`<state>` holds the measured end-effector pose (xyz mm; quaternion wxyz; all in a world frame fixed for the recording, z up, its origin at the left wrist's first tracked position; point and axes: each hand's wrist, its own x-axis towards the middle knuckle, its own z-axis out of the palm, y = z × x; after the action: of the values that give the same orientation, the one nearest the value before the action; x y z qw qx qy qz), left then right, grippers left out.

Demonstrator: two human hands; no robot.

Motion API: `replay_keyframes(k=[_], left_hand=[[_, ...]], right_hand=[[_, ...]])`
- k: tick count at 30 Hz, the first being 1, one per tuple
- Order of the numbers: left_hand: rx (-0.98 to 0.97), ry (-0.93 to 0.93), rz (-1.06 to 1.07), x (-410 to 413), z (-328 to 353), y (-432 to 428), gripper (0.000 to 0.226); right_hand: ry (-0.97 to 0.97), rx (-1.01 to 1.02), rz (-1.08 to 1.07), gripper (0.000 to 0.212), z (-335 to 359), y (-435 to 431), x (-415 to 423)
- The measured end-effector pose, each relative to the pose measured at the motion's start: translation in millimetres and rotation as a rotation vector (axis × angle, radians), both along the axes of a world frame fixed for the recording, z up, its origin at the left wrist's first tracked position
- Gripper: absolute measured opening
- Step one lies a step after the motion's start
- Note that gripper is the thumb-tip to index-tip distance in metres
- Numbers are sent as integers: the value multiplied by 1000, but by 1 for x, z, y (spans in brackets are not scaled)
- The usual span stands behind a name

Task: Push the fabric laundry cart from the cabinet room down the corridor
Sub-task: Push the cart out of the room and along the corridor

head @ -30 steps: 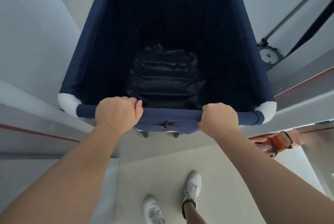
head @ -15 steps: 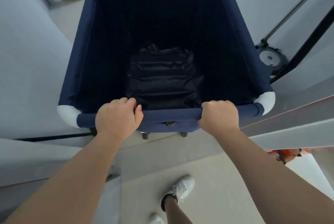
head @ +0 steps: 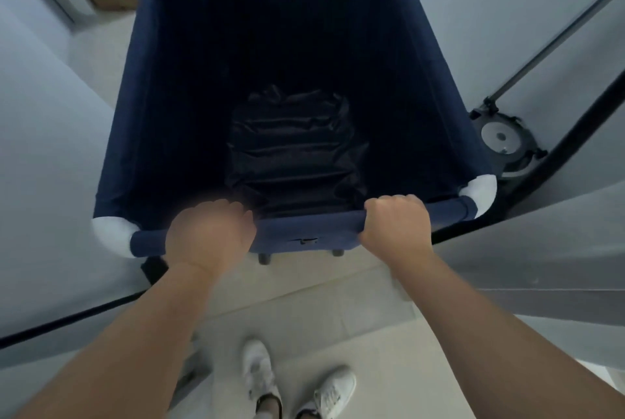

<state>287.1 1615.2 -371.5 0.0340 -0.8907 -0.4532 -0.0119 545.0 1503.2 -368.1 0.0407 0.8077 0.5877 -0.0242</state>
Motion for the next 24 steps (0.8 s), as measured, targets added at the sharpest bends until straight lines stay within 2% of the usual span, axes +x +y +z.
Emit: replay_keyframes(k=[4,9,14,24], left_hand=[[12,-26,-29,11,-1,35,44],[44,-51,-35,23,-4,94,43],[37,-86,-50,39,-6,152,48],[-23,-71,-23,95,1,208,53]], right_hand=[[18,25,-11,28,3,32,9],[4,27,-19,19,0,88,22],[-39,24,-29,23,-4,143,35],[-84,-6,3,13,-3,211,97]])
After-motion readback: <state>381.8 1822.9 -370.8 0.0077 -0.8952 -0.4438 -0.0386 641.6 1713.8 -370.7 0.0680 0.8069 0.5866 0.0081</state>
